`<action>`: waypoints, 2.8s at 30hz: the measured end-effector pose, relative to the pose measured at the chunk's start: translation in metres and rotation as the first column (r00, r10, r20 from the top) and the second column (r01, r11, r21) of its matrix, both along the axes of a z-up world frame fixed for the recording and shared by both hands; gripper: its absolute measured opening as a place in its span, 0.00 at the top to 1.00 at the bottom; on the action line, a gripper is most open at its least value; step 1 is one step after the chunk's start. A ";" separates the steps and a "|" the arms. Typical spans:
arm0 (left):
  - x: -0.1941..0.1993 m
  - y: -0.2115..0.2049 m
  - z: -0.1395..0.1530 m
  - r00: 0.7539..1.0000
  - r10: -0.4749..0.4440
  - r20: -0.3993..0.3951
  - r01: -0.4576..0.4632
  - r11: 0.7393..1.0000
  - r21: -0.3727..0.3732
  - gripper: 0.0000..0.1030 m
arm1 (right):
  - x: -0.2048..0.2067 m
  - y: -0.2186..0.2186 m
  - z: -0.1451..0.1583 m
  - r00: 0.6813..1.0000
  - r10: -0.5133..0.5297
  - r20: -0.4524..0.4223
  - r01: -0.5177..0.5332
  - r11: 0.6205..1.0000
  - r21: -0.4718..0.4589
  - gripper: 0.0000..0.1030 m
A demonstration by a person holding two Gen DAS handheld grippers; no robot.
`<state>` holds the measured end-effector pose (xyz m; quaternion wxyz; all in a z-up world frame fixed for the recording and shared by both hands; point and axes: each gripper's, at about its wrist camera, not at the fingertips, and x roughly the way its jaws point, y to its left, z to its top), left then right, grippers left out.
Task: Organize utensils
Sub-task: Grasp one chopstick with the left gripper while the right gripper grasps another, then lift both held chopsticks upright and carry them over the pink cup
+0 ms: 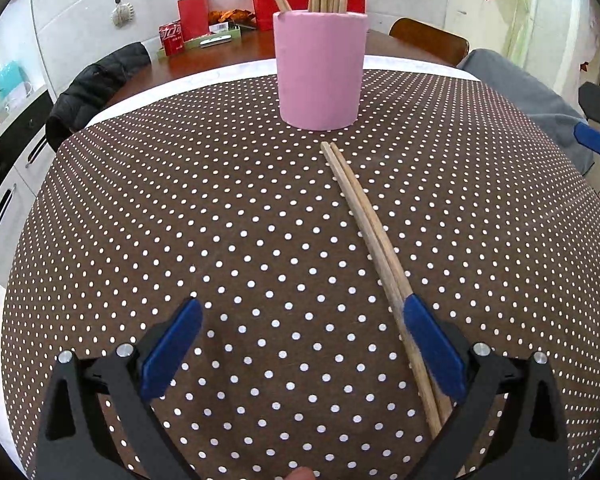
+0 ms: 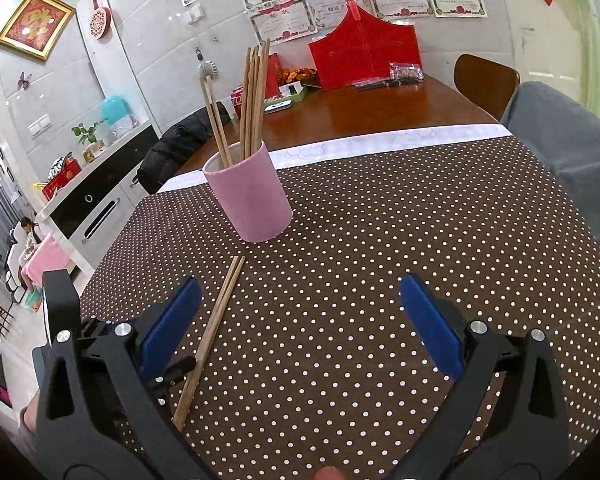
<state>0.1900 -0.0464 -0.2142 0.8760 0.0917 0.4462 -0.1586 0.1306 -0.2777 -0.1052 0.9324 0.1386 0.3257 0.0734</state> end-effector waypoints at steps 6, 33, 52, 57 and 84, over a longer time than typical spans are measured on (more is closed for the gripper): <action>0.010 -0.016 -0.002 1.000 -0.001 0.000 0.001 1.000 0.025 0.04 | -0.001 0.000 -0.001 1.000 0.002 -0.007 -0.002 1.000 0.005 0.05; 0.056 0.010 0.004 0.999 -0.033 0.027 0.030 0.996 0.089 0.04 | 0.024 0.085 -0.059 0.932 0.198 -0.305 -0.287 0.915 -0.285 0.65; 0.077 -0.017 0.008 0.983 -0.178 -0.034 0.178 0.984 0.005 0.94 | 0.054 0.087 -0.061 0.928 0.210 -0.307 -0.300 0.911 -0.284 0.94; 0.065 0.006 0.025 0.993 -0.114 0.034 0.117 0.984 -0.131 0.94 | 0.043 0.068 -0.043 0.955 0.229 -0.187 -0.259 0.952 -0.160 0.94; 0.089 0.011 0.218 0.802 0.111 0.586 0.278 0.800 -0.531 0.94 | 0.100 0.043 0.122 0.870 0.058 0.490 -0.088 0.995 0.039 0.94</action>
